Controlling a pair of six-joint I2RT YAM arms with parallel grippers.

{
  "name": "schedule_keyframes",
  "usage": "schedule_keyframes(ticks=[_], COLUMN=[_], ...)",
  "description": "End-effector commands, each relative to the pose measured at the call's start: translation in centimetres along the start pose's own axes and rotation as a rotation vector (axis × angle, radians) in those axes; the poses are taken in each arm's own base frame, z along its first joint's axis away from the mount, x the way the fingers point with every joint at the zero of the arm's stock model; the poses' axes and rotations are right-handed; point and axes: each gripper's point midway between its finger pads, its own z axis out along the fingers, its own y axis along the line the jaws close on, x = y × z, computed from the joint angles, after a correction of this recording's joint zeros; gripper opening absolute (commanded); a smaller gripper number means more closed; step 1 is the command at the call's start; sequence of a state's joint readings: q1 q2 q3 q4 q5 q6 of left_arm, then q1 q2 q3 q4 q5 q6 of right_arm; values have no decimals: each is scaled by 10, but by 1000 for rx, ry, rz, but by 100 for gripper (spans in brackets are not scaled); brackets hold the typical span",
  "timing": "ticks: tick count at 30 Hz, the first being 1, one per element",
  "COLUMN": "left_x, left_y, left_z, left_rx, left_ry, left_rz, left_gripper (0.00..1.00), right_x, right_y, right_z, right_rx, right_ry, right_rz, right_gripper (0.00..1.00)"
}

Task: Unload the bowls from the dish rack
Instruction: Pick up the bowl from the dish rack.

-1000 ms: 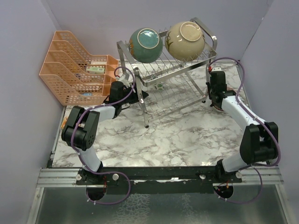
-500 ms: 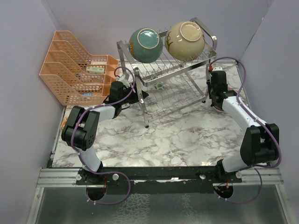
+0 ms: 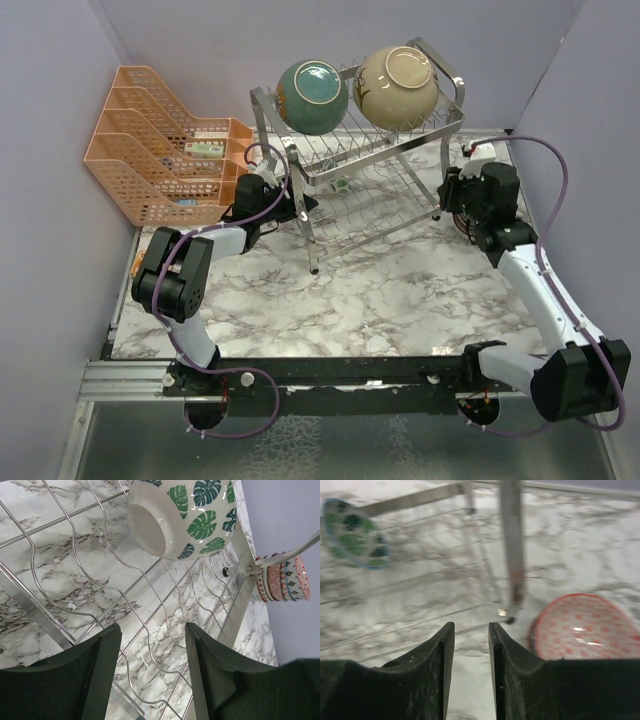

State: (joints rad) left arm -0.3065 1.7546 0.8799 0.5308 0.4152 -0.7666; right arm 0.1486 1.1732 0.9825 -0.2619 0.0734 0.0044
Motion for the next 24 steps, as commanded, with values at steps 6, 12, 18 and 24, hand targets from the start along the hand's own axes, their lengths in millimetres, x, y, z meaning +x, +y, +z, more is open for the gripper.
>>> schedule_keyframes(ticks=[6, 12, 18, 24], left_x=[40, 42, 44, 45], left_y=[36, 36, 36, 37], left_z=[-5, -4, -4, -3], left_rx=[-99, -90, -83, -87], left_ry=[121, 129, 134, 136], left_rz=[-38, -43, -49, -51], left_gripper=[58, 58, 58, 58], right_x=[10, 3, 9, 10], right_y=[131, 148, 166, 189], right_z=[-32, -36, -11, 14], right_rx=[-743, -879, -910, -937], right_ry=[-103, -138, -104, -83], right_rz=[418, 597, 635, 631], right_gripper=[34, 34, 34, 34])
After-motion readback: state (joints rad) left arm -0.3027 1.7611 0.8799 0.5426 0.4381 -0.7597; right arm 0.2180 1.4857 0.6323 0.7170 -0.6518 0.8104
